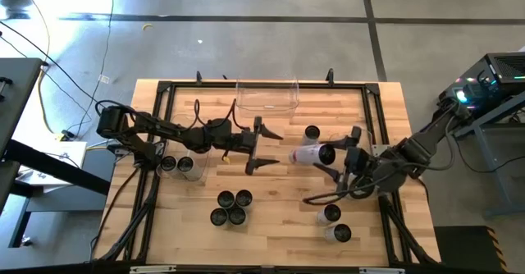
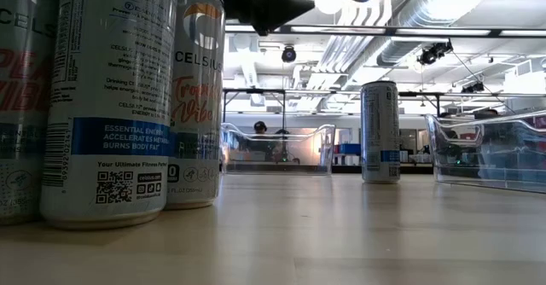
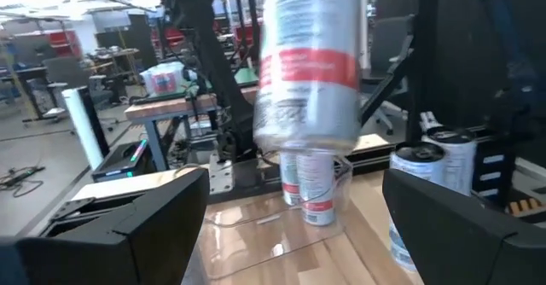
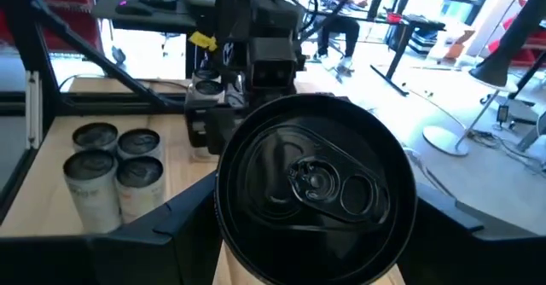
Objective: Sort soda cans
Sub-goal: Put the white-pink soda can into the right transparent bin
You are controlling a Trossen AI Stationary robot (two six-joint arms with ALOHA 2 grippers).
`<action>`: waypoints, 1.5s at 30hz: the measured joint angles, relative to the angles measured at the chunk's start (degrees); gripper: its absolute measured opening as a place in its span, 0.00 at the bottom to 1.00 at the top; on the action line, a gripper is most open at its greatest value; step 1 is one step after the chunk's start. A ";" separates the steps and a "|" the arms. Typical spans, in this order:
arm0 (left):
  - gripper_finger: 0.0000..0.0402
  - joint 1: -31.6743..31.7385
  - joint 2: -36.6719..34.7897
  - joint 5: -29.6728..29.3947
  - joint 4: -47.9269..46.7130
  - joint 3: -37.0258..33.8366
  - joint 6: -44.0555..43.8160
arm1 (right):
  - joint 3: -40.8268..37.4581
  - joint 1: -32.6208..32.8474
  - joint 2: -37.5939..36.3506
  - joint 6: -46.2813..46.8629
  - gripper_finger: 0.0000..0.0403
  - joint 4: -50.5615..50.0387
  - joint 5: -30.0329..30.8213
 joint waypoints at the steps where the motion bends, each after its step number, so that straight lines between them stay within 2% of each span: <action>1: 0.86 0.00 0.00 0.24 0.05 0.00 -0.01 | 0.00 -0.47 0.28 0.30 0.64 0.20 -0.44; 10: 0.86 0.00 0.00 1.07 2.92 -0.02 -2.07 | 0.00 -6.82 4.46 -2.77 0.64 4.94 -7.54; 14: 0.86 0.00 0.00 1.52 3.90 -0.02 -1.61 | 0.00 -8.83 6.94 -6.32 0.64 8.88 -7.53; 30: 0.86 0.24 -0.04 1.17 2.63 -0.05 0.71 | -0.02 -13.20 10.36 -8.29 0.64 16.03 -7.32; 36: 0.85 0.07 -0.04 1.32 1.34 -0.07 1.59 | -0.02 -14.87 12.01 -9.60 0.64 19.23 -11.41; 41: 0.80 0.11 -0.04 1.46 0.10 -0.07 3.99 | -0.02 -14.87 12.96 -10.56 0.64 19.53 -11.13; 45: 0.71 0.13 -0.04 1.16 -0.25 -0.07 4.03 | -0.02 -15.65 13.10 -11.20 0.64 19.33 -12.66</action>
